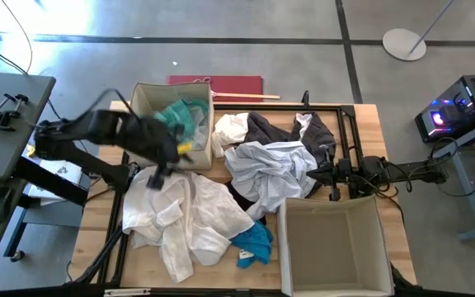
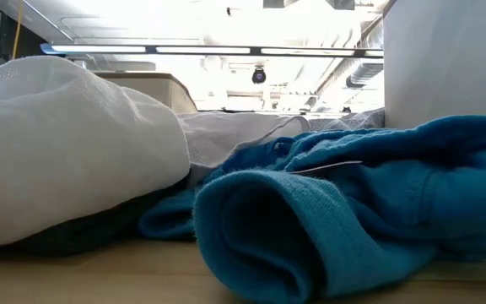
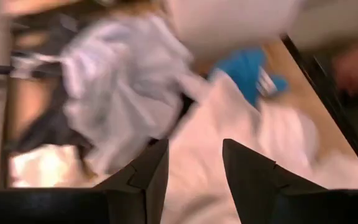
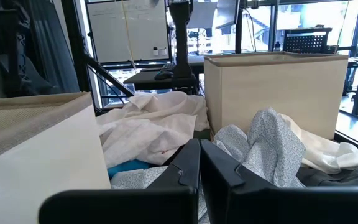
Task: Sort clothes
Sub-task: Put the white polo into the top laundry organizer
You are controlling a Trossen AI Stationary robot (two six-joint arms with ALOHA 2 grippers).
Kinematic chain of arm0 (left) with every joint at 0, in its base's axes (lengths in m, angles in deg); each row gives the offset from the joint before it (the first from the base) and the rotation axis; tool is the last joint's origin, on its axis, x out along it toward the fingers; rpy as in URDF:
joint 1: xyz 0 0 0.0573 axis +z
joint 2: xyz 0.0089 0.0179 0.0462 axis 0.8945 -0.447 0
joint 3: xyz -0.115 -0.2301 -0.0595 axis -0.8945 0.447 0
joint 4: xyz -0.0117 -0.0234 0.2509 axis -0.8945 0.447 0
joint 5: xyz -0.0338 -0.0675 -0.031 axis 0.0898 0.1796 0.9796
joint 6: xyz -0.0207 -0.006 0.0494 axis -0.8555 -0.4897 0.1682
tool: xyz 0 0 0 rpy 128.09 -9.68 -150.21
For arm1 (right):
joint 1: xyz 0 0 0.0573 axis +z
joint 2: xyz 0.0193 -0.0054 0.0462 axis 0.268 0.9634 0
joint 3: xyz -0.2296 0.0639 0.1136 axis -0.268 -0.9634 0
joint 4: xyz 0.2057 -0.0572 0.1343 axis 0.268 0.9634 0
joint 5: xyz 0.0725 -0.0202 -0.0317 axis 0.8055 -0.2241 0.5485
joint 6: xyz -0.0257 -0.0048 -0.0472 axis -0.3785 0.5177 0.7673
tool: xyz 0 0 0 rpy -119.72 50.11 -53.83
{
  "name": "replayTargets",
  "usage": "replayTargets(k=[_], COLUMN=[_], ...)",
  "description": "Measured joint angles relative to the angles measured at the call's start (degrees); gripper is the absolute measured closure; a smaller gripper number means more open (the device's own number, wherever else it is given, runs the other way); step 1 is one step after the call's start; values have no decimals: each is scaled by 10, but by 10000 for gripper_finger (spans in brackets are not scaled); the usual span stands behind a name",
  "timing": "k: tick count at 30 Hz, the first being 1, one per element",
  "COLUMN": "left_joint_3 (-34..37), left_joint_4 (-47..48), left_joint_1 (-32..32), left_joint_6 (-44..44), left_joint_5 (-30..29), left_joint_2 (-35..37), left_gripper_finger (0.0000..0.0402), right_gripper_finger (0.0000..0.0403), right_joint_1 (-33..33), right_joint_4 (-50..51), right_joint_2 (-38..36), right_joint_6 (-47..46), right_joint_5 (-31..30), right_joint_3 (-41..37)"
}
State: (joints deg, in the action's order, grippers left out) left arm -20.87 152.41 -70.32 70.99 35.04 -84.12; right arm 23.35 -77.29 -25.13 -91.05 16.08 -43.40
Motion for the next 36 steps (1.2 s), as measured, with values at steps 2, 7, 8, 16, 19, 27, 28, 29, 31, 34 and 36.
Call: replayTargets(k=[2, 7, 8, 16, 19, 27, 28, 29, 31, 34, 36], left_joint_3=[7, 67, 84, 191, 233, 335, 351, 368, 406, 458, 485], left_joint_4=[26, 41, 43, 76, 71, 185, 171, 148, 78, -33, -91], left_joint_1=[-44, -115, -126, -144, -145, -147, -148, -149, -150, -150, -150], left_joint_6=[-3, -118, -159, -352, -409, -626, -652, -673, -689, -690, -689], left_joint_5=[-10, -11, -11, -12, -20, -102, -118, -129, -133, -131, -132], left_joint_2=[-18, -60, -69, -138, -139, -119, -112, -103, -89, -73, -71], left_gripper_finger=[263, 264, 264, 263, 258, 212, 205, 199, 191, 190, 197], right_gripper_finger=[402, 402, 402, 402, 402, 402, 402, 402, 402, 402, 402], right_joint_1=[0, 0, 0, 0, 0, 0, 0, 0, 0, 0, 0], right_joint_4=[0, 0, 0, 0, 0, 0, 0, 0, 0, 0, 0], right_joint_2=[0, 0, 0, 0, 0, 0, 0, 0, 0, 0, 0], right_joint_6=[0, 0, 0, 0, 0, 0, 0, 0, 0, 0, 0], right_joint_5=[0, 0, 0, 0, 0, 0, 0, 0, 0, 0, 0], right_joint_3=[0, 0, 0, 0, 0, 0, 0, 0, 0, 0, 0])
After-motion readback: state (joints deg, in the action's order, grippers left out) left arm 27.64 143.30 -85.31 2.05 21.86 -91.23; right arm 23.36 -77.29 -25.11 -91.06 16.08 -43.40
